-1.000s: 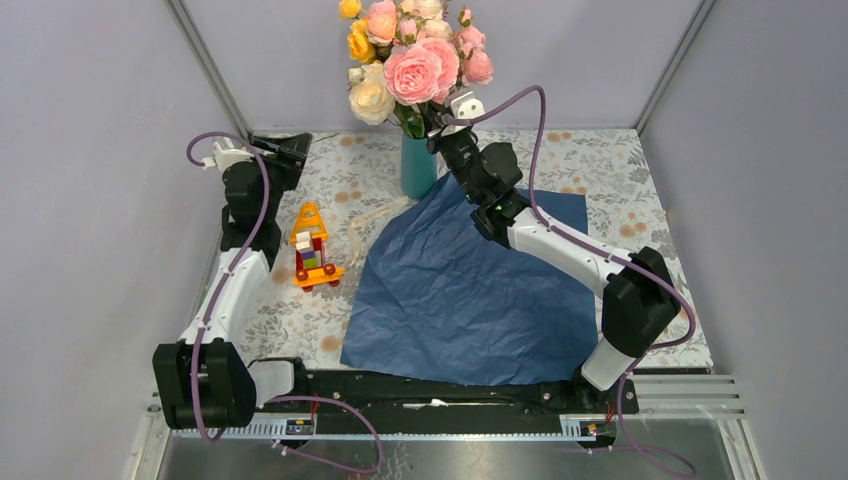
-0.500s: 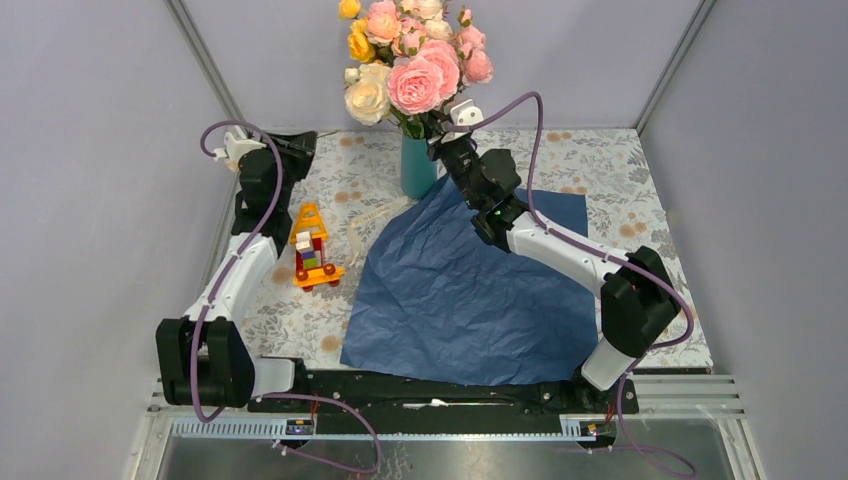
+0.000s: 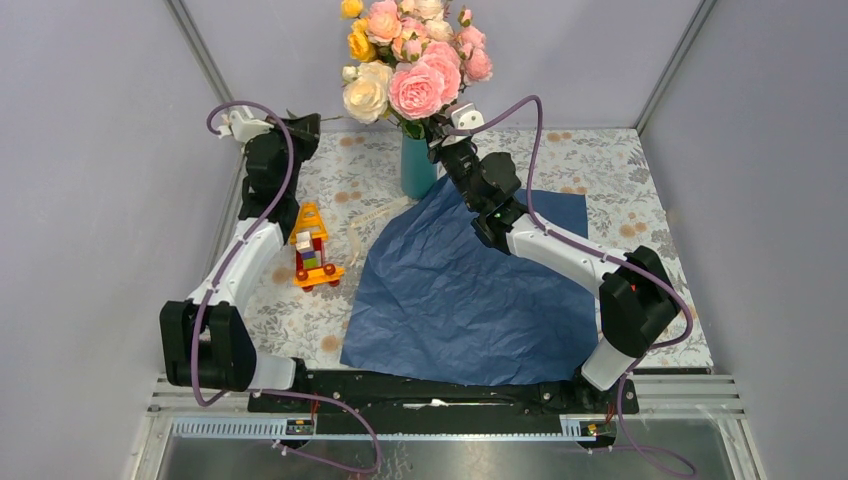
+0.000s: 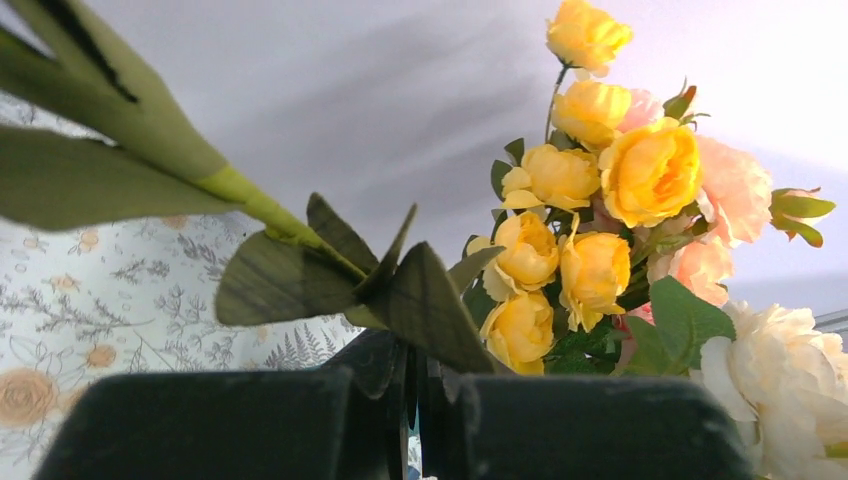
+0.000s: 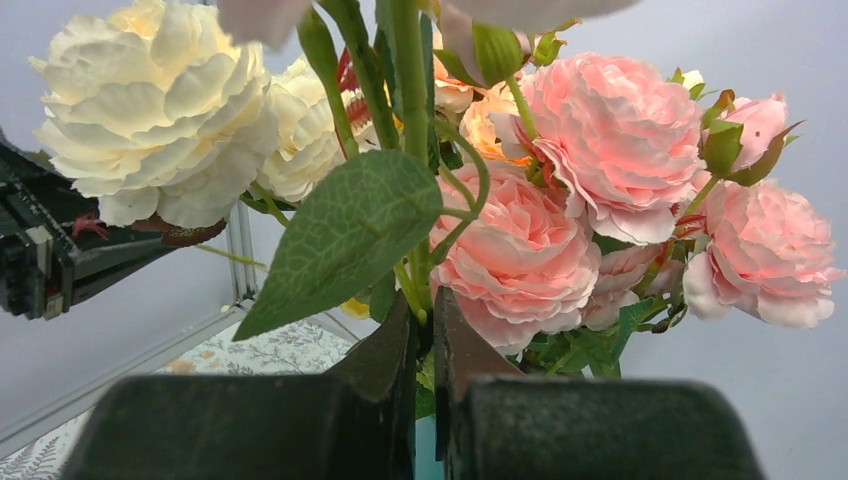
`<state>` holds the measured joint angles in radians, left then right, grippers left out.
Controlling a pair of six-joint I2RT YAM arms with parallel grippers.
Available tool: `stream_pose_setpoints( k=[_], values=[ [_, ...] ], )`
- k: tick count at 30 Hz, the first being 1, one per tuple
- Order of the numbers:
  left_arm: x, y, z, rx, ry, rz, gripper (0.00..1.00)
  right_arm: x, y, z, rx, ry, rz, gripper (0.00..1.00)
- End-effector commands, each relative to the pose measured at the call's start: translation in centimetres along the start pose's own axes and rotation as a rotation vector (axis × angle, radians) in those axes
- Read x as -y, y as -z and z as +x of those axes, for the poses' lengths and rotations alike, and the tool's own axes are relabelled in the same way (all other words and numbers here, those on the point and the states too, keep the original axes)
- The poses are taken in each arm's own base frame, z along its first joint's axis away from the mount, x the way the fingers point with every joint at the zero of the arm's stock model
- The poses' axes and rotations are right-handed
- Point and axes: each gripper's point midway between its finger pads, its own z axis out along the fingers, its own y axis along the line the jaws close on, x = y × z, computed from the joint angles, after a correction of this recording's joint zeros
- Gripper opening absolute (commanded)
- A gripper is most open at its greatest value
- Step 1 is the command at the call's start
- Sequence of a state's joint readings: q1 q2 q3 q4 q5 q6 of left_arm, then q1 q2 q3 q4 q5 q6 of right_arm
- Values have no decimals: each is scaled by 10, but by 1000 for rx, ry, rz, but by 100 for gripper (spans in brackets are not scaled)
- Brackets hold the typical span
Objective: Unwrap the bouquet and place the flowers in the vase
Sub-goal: Insert the fake flower into the vase.
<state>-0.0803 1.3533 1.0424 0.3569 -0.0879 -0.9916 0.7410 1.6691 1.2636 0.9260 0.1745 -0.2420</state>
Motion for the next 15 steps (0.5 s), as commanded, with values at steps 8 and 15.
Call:
stream_pose_setpoints(
  k=[8, 15],
  values=[
    [82, -15, 14, 3, -258, 214, 0, -4, -3, 26, -33, -2, 22, 0],
    [103, -16, 49, -52, -441, 267, 0, -6, -7, 47, -62, 6, 35, 0]
  ],
)
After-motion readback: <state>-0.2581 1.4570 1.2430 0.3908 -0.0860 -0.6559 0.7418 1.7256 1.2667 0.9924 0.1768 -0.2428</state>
